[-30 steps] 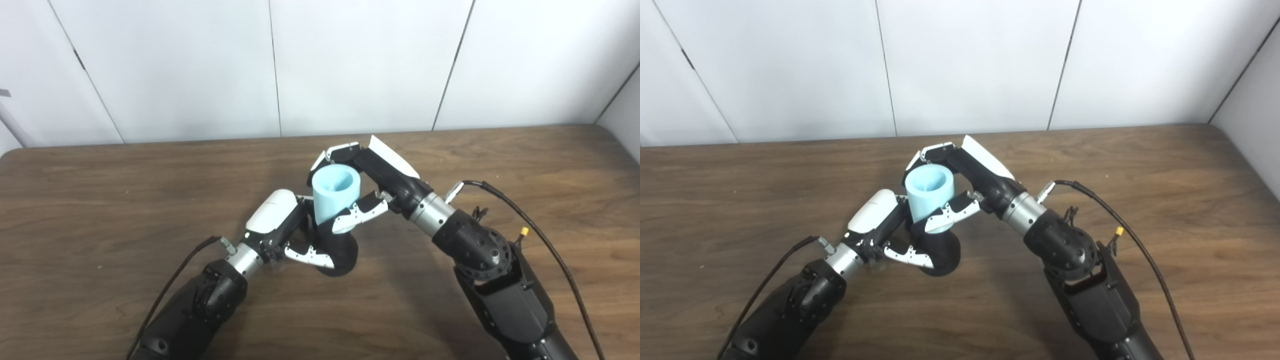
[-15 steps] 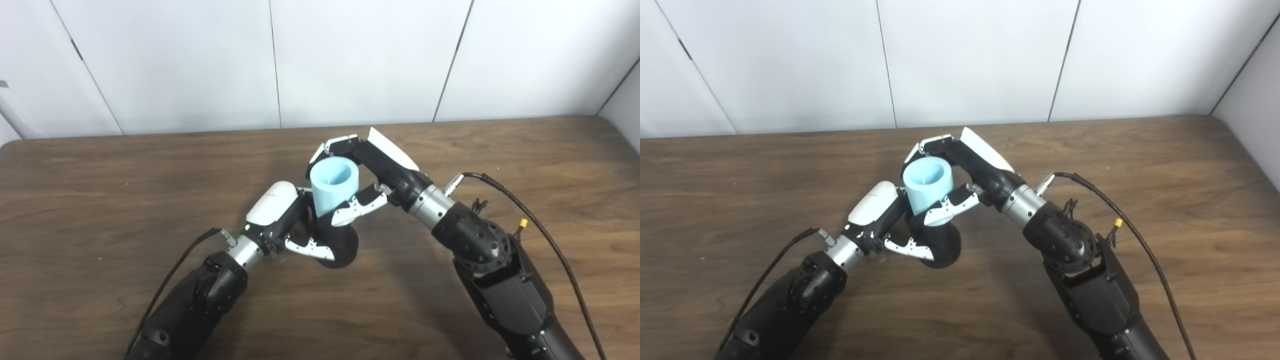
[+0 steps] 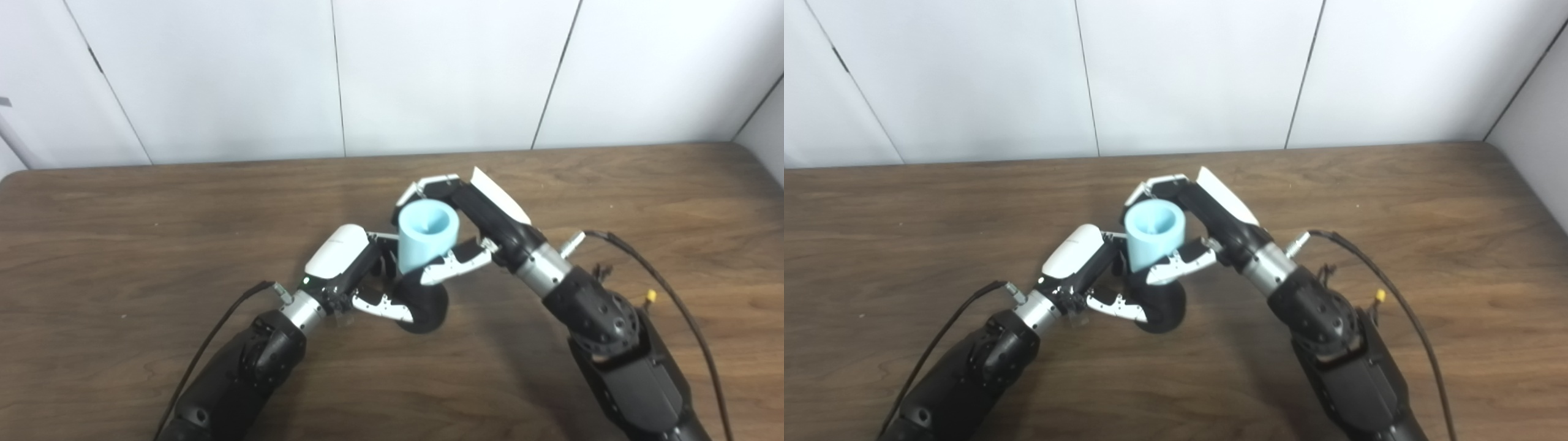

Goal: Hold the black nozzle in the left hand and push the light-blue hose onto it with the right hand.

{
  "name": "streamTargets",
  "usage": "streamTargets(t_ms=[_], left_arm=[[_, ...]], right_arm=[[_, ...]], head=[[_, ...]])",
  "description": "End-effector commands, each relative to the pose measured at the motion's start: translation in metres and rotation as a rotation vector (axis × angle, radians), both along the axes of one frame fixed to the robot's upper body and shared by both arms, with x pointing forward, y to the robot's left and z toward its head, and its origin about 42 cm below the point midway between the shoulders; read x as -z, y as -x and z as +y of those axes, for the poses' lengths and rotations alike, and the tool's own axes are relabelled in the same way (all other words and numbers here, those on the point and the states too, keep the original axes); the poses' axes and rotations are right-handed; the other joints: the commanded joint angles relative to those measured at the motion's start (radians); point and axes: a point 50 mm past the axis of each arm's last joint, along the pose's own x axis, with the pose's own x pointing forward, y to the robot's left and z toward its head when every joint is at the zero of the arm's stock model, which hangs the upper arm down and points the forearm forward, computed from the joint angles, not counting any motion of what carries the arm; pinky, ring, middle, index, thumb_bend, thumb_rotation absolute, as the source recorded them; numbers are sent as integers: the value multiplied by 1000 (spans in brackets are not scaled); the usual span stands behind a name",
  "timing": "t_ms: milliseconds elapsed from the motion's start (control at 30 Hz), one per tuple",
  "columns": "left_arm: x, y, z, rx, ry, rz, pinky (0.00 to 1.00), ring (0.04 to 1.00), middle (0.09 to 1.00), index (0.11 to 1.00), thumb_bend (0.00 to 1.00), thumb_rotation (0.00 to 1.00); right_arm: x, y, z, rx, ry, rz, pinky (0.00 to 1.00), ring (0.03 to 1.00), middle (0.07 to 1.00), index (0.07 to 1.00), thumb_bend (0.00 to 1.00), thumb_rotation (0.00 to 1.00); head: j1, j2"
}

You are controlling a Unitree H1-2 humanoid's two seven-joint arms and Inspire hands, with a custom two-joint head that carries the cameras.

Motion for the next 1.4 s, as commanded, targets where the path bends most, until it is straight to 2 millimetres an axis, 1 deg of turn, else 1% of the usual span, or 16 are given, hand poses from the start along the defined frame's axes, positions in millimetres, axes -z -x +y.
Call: streamTargets(t_ms=[0, 200, 700, 900, 1100, 1367], left_arm=[[68, 39, 19, -24, -206, 245, 361, 407, 495, 504, 502, 0], [66, 39, 18, -28, -208, 247, 366, 412, 493, 500, 502, 0], [65, 40, 14, -34, -205, 253, 371, 416, 491, 500, 502, 0], [66, 41, 12, -28, -189, 251, 379, 420, 492, 498, 502, 0], [65, 40, 11, -29, -191, 243, 386, 427, 490, 491, 503, 0], [65, 40, 13, -32, -195, 245, 380, 424, 492, 494, 503, 0]], right_arm=[[18, 9, -3, -12, 48, 69, 284, 392, 483, 517, 517, 0], [23, 12, -3, -6, 34, 62, 287, 395, 481, 516, 517, 0], [23, 11, 1, -18, 36, 59, 298, 398, 484, 515, 518, 0], [22, 10, 8, -51, 83, 8, 303, 402, 495, 508, 518, 0], [22, 7, 9, -92, 169, -64, 346, 414, 490, 496, 519, 0], [28, 7, 6, -100, 195, -48, 354, 415, 484, 496, 520, 0]], head=[[-1, 2], [-4, 7], [1, 13], [5, 15], [6, 17], [7, 20]])
